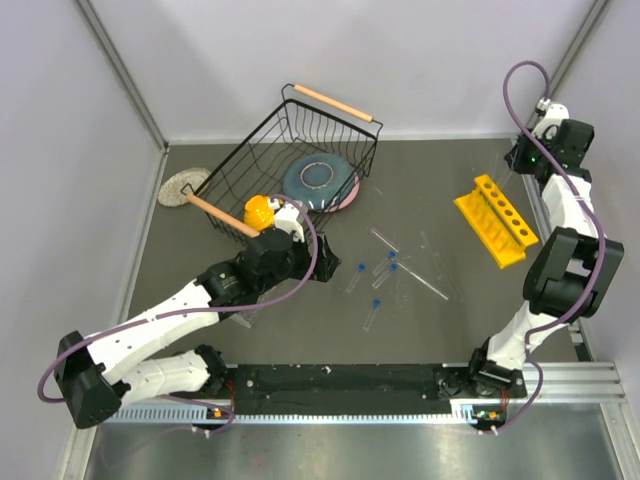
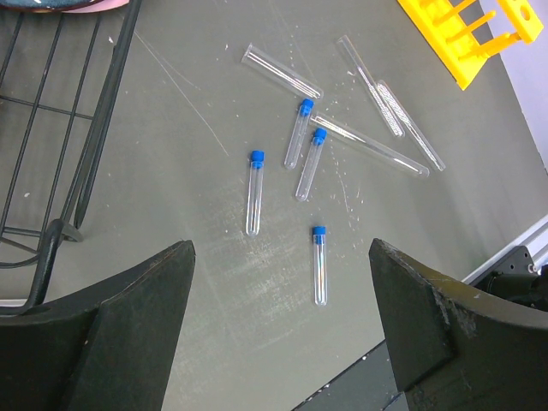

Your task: Organize the chemistry lab equipment

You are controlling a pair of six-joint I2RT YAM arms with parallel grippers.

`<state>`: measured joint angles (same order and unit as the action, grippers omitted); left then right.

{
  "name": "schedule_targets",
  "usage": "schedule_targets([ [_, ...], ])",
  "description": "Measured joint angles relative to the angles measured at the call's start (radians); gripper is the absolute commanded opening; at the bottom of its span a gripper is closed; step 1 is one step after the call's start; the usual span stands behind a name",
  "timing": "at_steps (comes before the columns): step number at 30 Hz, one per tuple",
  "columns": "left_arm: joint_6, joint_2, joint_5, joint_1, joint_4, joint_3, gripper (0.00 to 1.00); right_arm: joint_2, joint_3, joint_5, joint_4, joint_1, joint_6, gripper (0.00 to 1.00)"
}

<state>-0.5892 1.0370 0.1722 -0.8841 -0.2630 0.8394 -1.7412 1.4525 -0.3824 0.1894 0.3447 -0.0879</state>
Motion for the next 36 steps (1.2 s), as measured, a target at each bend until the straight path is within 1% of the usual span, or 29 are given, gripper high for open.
schedule_targets([
  [14,-0.002,0.000,0.000,0.000,-0.002,0.000,0.89,-0.053,-0.022,0.000,-0.015,-0.011,-0.043,0.17],
  [20,-0.004,0.000,0.000,0.000,-0.008,0.000,0.89,-0.053,-0.056,-0.011,-0.060,-0.012,-0.059,0.18],
  [25,-0.004,0.000,0.000,0.000,-0.011,0.000,0.89,-0.053,-0.091,-0.026,-0.132,-0.016,-0.074,0.19],
  [36,-0.004,0.000,0.000,0.000,-0.015,0.000,0.89,-0.049,-0.105,-0.042,-0.155,-0.016,-0.077,0.24],
])
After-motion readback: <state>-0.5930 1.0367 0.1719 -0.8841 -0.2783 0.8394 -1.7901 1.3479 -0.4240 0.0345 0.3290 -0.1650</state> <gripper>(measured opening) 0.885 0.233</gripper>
